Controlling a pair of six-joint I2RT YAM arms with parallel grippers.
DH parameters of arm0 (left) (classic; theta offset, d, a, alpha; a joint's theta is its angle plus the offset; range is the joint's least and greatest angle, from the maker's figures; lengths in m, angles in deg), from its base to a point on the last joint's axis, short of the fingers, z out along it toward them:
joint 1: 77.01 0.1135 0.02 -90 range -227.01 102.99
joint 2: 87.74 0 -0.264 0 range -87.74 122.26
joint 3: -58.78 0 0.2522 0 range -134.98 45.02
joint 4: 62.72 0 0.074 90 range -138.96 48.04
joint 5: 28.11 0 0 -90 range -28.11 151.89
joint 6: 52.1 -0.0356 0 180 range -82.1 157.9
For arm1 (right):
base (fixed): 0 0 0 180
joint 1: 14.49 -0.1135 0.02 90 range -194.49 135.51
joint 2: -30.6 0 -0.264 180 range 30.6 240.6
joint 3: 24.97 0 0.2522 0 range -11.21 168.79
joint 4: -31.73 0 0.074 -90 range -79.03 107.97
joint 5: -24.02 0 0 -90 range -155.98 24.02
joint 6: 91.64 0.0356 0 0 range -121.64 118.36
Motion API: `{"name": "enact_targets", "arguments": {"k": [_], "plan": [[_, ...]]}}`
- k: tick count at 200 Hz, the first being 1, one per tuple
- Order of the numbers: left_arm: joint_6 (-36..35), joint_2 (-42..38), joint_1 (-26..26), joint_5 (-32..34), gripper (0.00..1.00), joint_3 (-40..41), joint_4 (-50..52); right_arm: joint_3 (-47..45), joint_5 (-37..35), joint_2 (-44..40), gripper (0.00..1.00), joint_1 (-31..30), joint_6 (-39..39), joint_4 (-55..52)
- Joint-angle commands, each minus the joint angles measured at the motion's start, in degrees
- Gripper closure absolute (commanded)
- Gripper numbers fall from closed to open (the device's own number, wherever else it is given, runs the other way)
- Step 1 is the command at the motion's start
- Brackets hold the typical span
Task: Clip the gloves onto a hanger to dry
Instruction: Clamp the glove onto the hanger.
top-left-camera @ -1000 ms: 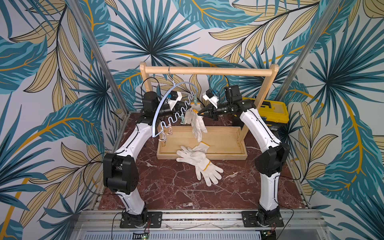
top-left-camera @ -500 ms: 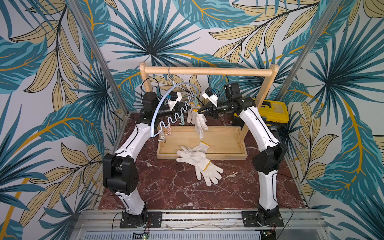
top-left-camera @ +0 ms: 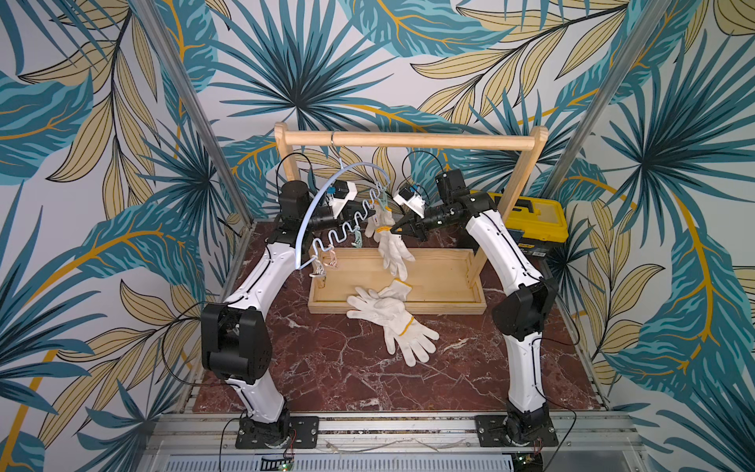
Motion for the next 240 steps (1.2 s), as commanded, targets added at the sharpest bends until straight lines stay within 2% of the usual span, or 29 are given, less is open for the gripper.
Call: {"name": "enact_targets", "arguments": {"k": [1, 45, 116, 240], "plan": [[-0.5, -1.7, 1.0, -1.6, 1.00, 1.1, 0.7, 2.3, -0.1, 1.8, 1.00, -1.4, -0.3, -1.0], [-0.4, -1.7, 1.0, -2.6, 1.00, 1.3, 0.8, 2.7, -0.2, 2.4, 1.00, -2.6, 3.7, 4.7], [-0.2, -1.2, 1.0, -4.2, 1.00, 1.1, 0.7, 3.9, 0.2, 2.5, 1.00, -3.0, 5.2, 6.5], [-0.5, -1.4, 1.1, -3.9, 1.00, 1.0, 0.7, 1.2, 3.6, -3.3, 1.00, -2.8, 0.4, 2.7]]}}
